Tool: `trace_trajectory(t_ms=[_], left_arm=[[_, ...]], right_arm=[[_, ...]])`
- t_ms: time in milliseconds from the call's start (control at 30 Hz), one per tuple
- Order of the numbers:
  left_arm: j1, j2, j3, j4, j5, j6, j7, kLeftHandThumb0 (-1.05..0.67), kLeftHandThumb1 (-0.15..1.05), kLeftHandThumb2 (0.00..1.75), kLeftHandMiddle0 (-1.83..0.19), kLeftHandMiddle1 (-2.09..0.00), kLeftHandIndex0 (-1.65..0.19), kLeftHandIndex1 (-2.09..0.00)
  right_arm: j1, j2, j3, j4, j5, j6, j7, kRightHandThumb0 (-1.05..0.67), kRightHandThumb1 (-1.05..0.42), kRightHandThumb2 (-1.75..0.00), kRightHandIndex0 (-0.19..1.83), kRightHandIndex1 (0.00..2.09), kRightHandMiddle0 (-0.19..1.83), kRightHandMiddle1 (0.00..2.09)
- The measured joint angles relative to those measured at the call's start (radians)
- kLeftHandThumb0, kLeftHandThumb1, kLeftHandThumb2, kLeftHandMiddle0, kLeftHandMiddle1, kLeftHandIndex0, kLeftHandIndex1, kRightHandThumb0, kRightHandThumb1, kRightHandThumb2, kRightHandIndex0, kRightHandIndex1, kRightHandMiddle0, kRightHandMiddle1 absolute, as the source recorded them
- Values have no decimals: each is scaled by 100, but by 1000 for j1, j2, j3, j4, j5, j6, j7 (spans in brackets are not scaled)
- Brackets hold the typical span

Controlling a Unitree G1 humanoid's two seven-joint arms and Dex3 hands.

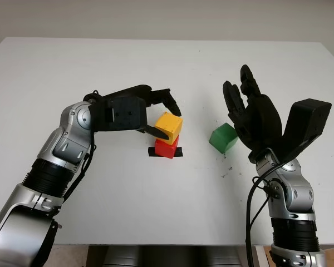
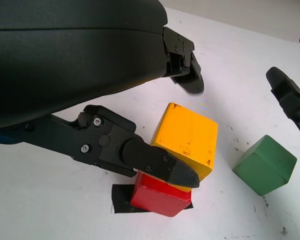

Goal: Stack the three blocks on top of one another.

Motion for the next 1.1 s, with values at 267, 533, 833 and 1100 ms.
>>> trace_trajectory(t_ms=[267,533,833,1100], left_arm=[[2,0,-1,-35,-20,72,-48,-66,104,6,14,-4,19,0],[3,-2,22,-57,-136,158,-118,-82,105,13,19,0,19,0],[73,-12,177,-222,-303,313,-21,-79,105,57,19,-1,19,0],[98,-102,352,-192,-410,321,223,-80,105,51,19,0,19,0]], right_arm=[[2,0,0,-1,1,0,-1,-52,-105,-39,-19,0,-19,0],[4,3,0,-2,1,0,-4,-52,-105,-39,-19,0,-19,0],[6,-3,0,-3,-3,0,5,-54,-105,-35,-19,0,-19,0],[-14,-55,-19,-8,-3,9,35,-57,-105,-26,-17,2,-16,3]])
